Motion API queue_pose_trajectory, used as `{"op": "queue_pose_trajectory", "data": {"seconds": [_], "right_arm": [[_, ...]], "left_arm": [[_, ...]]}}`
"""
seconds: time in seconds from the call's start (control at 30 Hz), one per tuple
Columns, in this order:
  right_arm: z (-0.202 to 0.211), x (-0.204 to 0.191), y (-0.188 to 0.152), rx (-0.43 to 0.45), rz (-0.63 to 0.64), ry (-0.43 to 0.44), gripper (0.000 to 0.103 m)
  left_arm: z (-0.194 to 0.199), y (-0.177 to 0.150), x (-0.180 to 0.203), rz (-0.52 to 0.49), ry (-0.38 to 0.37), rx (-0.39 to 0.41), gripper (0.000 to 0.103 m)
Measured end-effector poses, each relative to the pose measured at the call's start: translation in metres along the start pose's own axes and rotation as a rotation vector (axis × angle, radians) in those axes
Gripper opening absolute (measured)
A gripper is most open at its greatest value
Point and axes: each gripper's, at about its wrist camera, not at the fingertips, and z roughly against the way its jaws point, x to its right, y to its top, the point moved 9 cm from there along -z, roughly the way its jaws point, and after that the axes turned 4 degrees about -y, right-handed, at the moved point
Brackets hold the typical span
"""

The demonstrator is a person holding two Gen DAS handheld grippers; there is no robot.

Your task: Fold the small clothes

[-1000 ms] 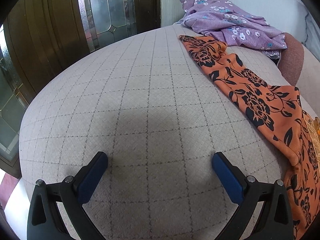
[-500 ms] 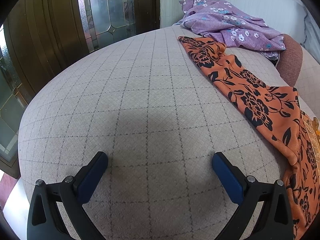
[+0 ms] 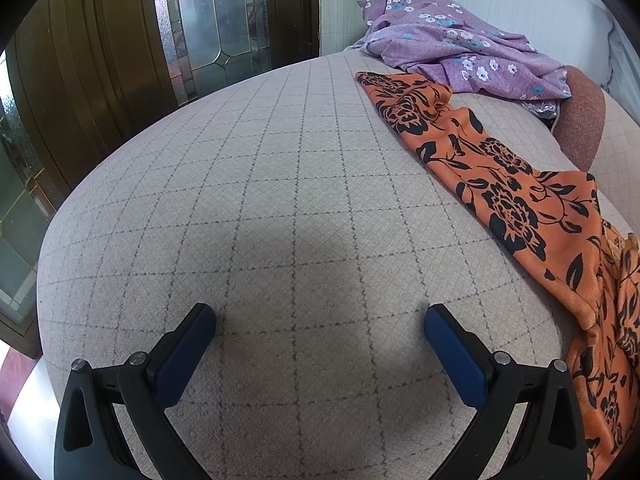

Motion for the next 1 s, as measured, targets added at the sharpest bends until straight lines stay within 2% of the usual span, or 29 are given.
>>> {"op": "queue_pose_trajectory", "data": {"seconds": [0.1, 0.17, 0.23, 0.43, 0.5, 0.57, 0.67, 0.73, 0.77, 0.83, 0.9, 0.97, 1.0], "right_arm": [[0.025, -0.003, 0.008, 0.058, 0.023, -0.017, 0.077], [0.034, 0.0, 0.008, 0.076, -0.017, -0.001, 0.079], [0.033, 0.003, 0.014, 0.072, -0.053, 0.019, 0.079], [0.023, 0.015, -0.012, 0.023, -0.099, 0.032, 0.079], [0.027, 0.017, -0.012, 0.043, -0.103, 0.027, 0.079], [0.038, 0.02, -0.01, 0.079, -0.112, 0.027, 0.079], [0.058, 0.03, -0.018, 0.114, -0.101, 0.02, 0.079], [0.068, 0.038, -0.031, 0.12, -0.081, 0.003, 0.079], [0.07, 0.042, -0.038, 0.119, -0.083, -0.002, 0.079], [0.074, 0.051, -0.049, 0.116, -0.099, 0.003, 0.079], [0.076, 0.059, -0.054, 0.118, -0.117, 0.007, 0.079], [0.078, 0.066, -0.056, 0.124, -0.142, 0.018, 0.079], [0.08, 0.07, -0.056, 0.131, -0.158, 0.026, 0.079]], "left_arm": [[0.001, 0.0, -0.001, 0.004, -0.006, 0.0, 0.103], [0.001, 0.0, -0.001, 0.004, -0.007, -0.001, 0.103], [0.001, 0.0, 0.0, 0.006, -0.009, -0.001, 0.103], [0.001, 0.0, 0.0, 0.008, -0.011, -0.001, 0.103], [0.002, 0.0, 0.0, 0.005, -0.015, -0.003, 0.103], [0.01, 0.002, 0.004, -0.004, -0.056, -0.01, 0.103], [0.049, 0.011, 0.027, -0.006, -0.208, 0.066, 0.103], [0.081, 0.017, 0.067, -0.063, -0.37, 0.079, 0.103], [0.091, 0.017, 0.093, -0.091, -0.47, 0.054, 0.103], [0.104, 0.013, 0.148, -0.113, -0.695, -0.062, 0.103], [0.102, 0.005, 0.193, -0.076, -0.845, -0.191, 0.103], [0.091, -0.003, 0.223, -0.04, -0.907, -0.292, 0.102], [0.082, -0.006, 0.233, -0.017, -0.916, -0.337, 0.097]]}}
